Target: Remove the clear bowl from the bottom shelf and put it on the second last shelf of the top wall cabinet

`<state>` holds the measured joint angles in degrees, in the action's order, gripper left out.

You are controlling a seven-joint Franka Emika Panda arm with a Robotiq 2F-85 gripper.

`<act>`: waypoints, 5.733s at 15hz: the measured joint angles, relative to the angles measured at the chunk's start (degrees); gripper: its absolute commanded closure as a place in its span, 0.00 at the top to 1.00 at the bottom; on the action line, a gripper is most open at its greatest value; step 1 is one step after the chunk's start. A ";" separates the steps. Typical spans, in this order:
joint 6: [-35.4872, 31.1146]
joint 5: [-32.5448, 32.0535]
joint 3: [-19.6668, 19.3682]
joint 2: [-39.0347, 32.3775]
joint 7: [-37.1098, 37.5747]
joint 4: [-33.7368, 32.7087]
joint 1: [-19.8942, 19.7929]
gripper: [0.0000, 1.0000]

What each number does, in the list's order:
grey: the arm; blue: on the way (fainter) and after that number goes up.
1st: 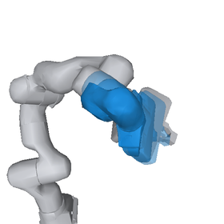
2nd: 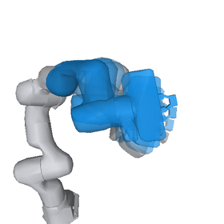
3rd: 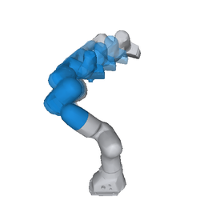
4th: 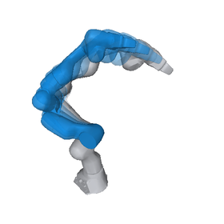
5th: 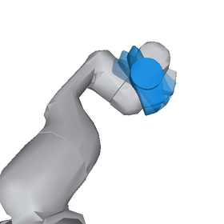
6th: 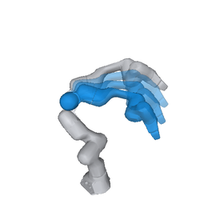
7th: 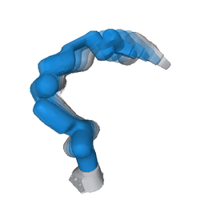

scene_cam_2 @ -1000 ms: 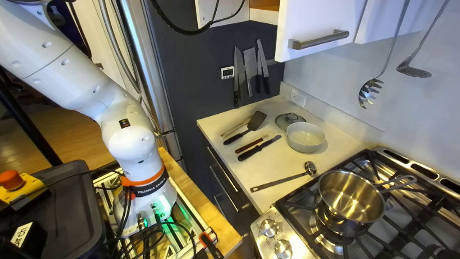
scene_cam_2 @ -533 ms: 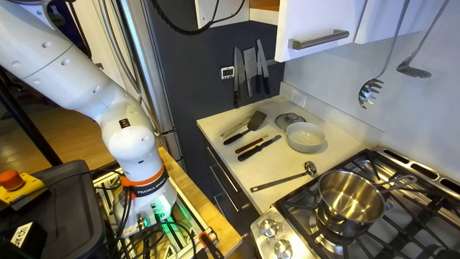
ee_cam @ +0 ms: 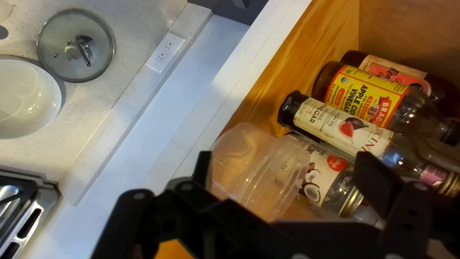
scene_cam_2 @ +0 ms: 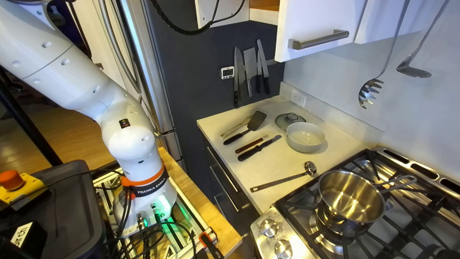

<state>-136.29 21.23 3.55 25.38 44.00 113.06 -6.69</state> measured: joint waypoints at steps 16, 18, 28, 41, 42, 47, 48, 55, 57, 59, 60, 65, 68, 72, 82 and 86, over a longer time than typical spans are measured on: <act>0.00 -4.03 -0.13 -1.44 0.23 -0.87 -0.78 1.00; -0.01 -6.17 -0.16 -2.94 0.23 -2.11 -1.01 1.00; 0.60 -16.01 -0.22 -10.41 2.31 -8.29 -1.64 0.58; 7.57 -17.48 -3.04 -12.17 5.40 -11.83 -1.67 0.03; 8.17 -16.75 -3.46 -12.14 5.38 -12.25 -1.62 0.03; 10.21 -7.97 -5.62 -11.41 -0.48 -14.94 -0.33 0.03; 11.79 -5.37 -6.24 -11.10 -3.00 -15.74 0.21 0.03; 22.12 -0.82 -8.50 -9.99 -9.73 -19.33 0.69 0.10; 22.13 -0.88 -8.48 -10.09 -9.74 -19.33 0.70 0.03; 22.12 -0.52 -8.38 -10.15 -9.98 -19.40 0.79 0.03; 22.16 0.17 -8.37 -10.28 -9.87 -19.69 0.89 0.03; 30.98 6.29 -10.10 -12.19 -6.18 -25.50 0.93 0.03; 37.84 10.69 -12.09 -13.77 -2.86 -28.87 0.75 0.03; 42.17 19.50 -14.59 -16.38 2.15 -33.16 0.35 0.03; 42.87 33.74 -16.13 -19.08 9.92 -37.64 -1.54 0.10; 43.26 34.02 -16.07 -19.12 9.95 -37.65 -1.54 0.03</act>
<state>-93.02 55.25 -12.53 6.26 53.95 75.41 -8.24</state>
